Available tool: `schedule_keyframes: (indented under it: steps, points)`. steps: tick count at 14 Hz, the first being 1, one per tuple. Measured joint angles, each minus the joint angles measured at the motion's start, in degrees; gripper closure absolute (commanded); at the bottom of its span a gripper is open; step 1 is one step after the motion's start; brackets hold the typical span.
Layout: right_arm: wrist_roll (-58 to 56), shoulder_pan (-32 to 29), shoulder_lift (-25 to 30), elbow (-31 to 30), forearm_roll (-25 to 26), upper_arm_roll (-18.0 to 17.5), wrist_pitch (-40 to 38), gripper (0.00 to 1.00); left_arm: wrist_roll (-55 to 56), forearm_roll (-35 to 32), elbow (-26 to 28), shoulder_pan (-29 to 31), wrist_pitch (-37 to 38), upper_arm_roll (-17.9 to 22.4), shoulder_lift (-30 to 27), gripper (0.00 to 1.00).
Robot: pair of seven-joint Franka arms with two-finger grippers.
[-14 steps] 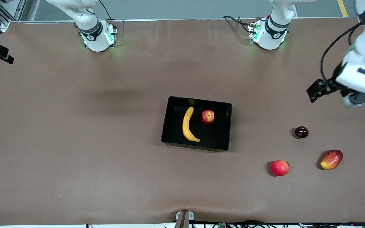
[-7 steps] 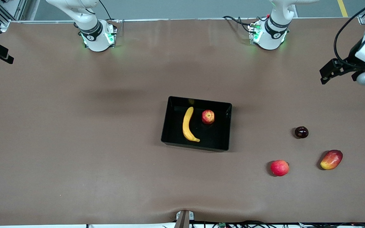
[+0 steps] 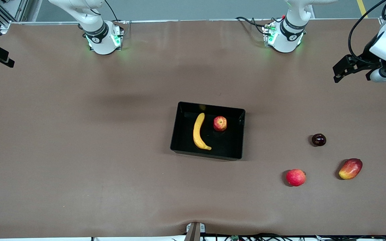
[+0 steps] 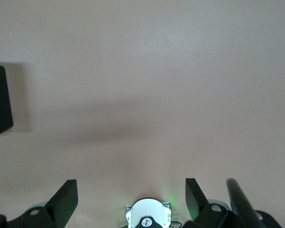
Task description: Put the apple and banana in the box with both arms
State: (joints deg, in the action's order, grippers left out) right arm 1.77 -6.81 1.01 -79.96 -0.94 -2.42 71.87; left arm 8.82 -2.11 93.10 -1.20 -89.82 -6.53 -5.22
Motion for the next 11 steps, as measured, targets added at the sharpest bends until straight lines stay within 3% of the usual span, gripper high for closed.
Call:
schedule_keyframes:
  steps: [11]
  points:
    - [0.0, -0.7, 0.0, -0.1, -0.2, 0.0, 0.0, 0.00, -2.5, 0.2, -0.1, 0.0, -0.2, 0.2, 0.0, 0.00]
